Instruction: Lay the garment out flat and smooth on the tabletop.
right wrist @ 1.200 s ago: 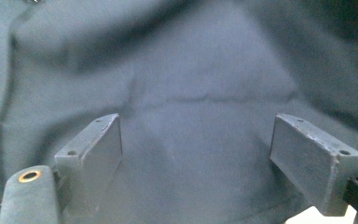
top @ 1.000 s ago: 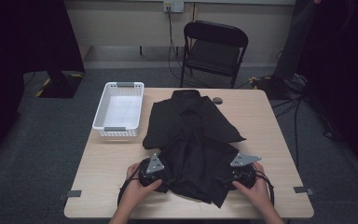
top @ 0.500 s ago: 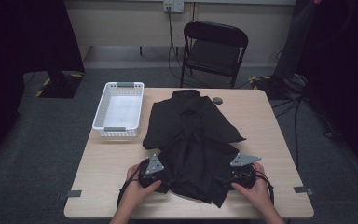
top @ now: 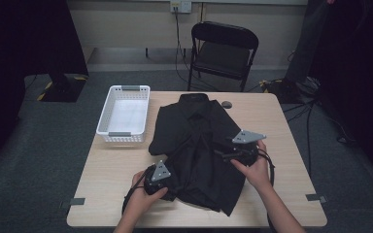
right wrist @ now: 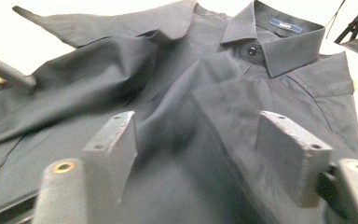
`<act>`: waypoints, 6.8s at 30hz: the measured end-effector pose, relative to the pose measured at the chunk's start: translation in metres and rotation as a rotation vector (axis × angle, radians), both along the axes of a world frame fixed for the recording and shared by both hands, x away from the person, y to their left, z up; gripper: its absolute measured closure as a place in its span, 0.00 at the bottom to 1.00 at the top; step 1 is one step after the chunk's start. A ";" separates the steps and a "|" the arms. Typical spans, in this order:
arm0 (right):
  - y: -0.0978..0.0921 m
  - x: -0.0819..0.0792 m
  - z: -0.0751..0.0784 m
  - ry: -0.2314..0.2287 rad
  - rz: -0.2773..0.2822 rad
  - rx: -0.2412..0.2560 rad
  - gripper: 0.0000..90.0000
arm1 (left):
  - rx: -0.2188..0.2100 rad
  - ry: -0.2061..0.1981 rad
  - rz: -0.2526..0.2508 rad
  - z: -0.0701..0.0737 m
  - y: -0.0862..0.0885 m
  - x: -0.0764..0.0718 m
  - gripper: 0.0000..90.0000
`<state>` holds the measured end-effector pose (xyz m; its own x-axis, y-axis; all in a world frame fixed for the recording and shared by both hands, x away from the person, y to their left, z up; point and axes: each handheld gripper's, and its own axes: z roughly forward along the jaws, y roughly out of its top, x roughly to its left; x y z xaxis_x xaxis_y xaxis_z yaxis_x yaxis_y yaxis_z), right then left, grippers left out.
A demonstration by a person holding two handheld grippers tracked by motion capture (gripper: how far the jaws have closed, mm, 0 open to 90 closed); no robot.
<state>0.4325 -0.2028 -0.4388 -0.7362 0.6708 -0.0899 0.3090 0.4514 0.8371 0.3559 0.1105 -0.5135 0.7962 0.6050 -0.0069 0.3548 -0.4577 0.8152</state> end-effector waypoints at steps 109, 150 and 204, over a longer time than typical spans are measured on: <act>-0.148 0.002 0.027 -0.020 -0.315 0.269 0.24 | 0.002 -0.001 -0.004 0.000 0.000 0.000 0.15; -0.076 -0.058 -0.063 0.185 -0.080 -0.063 0.12 | 0.002 -0.001 -0.003 0.000 0.000 0.000 0.15; -0.076 -0.057 -0.063 0.186 -0.072 -0.064 0.12 | 0.010 0.052 0.166 0.040 -0.017 0.105 0.51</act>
<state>0.3755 -0.2786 -0.5014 -0.6947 0.7193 -0.0011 0.4886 0.4731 0.7331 0.4612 0.0938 -0.4738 0.6842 0.7282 -0.0385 0.4674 -0.3974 0.7897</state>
